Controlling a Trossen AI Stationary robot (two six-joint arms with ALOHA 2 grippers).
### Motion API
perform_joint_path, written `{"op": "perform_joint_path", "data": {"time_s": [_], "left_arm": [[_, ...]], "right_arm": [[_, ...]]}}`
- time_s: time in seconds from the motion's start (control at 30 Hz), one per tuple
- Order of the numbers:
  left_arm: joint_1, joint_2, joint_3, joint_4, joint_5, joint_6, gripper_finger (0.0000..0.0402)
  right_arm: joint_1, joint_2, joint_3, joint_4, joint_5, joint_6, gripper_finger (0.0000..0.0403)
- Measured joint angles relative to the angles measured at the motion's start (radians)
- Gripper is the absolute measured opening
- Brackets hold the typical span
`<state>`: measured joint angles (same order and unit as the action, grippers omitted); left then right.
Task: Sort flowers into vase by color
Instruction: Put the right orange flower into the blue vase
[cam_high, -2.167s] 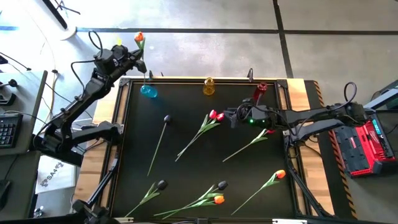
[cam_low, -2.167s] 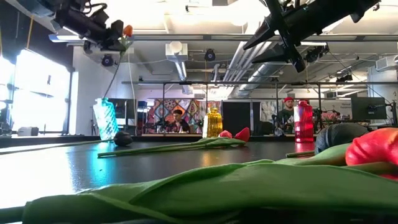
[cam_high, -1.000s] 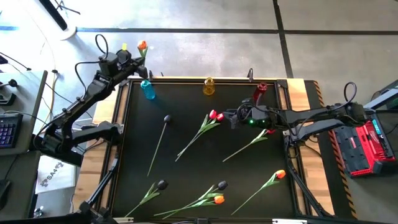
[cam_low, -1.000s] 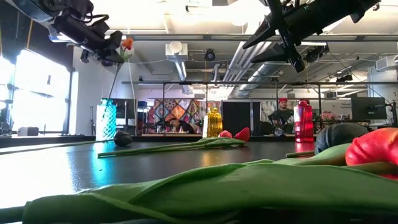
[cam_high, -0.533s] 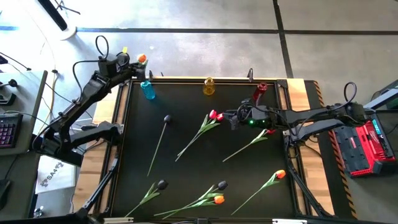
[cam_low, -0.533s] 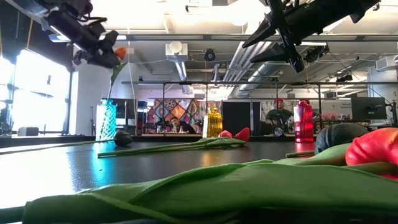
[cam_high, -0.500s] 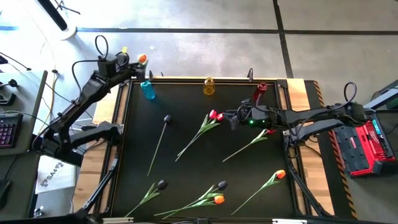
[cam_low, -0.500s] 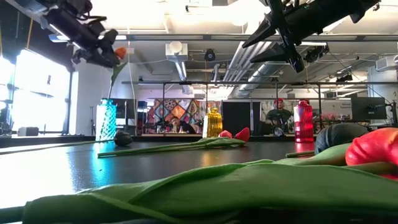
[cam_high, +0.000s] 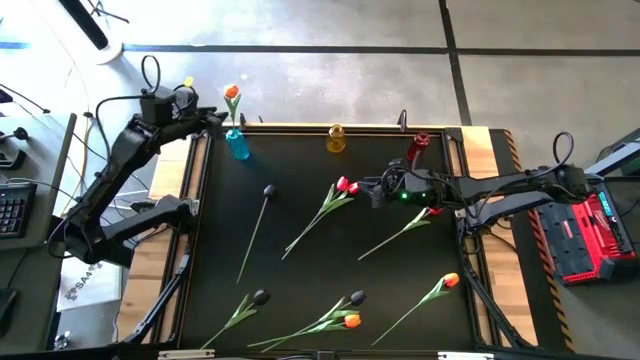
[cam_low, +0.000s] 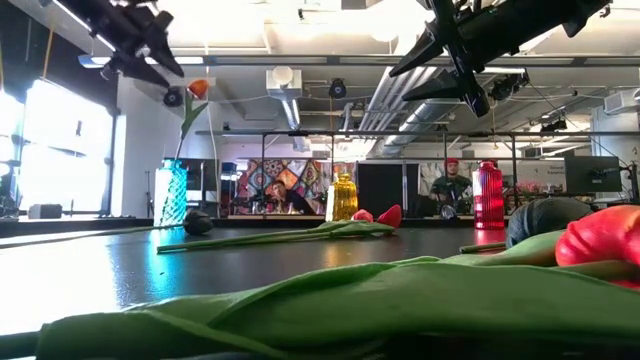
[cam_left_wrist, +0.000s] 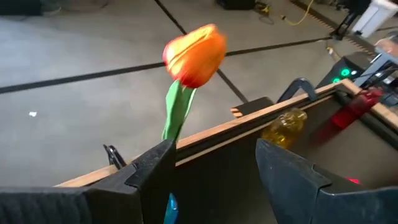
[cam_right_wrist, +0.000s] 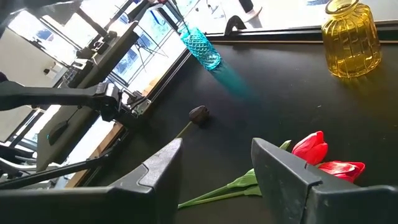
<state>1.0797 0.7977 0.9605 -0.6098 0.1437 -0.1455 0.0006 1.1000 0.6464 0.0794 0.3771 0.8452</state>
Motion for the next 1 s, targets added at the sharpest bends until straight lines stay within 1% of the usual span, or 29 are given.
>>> {"op": "perform_joint_path", "data": {"time_s": [0.17,0.27,0.4,0.47,0.6,0.8,1.0], "left_arm": [[-0.035,-0.036,0.076,-0.081,-0.022,0.0,0.0211],[-0.075,-0.051,0.101,-0.136,-0.023,-0.011,0.0211],[-0.161,-0.067,0.103,-0.233,-0.023,-0.059,0.0211],[-0.212,-0.074,0.103,-0.281,-0.028,-0.082,0.0211],[-0.318,-0.084,0.103,-0.357,-0.098,-0.134,0.0211],[-0.466,-0.09,0.103,-0.39,-0.188,-0.222,0.0211],[-0.623,-0.041,0.102,-0.392,-0.258,-0.298,0.0211]], "right_arm": [[0.0,0.0,0.0,-0.001,-0.004,0.019,0.0179],[0.0,0.0,0.0,-0.023,-0.004,0.056,0.0179],[0.0,0.0,0.0,-0.154,-0.01,0.145,0.0179],[0.0,0.0,0.0,-0.236,-0.035,0.209,0.0179],[0.025,0.0,0.0,-0.341,-0.094,0.32,0.0179],[0.099,0.0,0.0,-0.449,-0.09,0.477,0.0179],[0.162,0.0,0.0,-0.526,-0.091,0.607,0.0179]]}}
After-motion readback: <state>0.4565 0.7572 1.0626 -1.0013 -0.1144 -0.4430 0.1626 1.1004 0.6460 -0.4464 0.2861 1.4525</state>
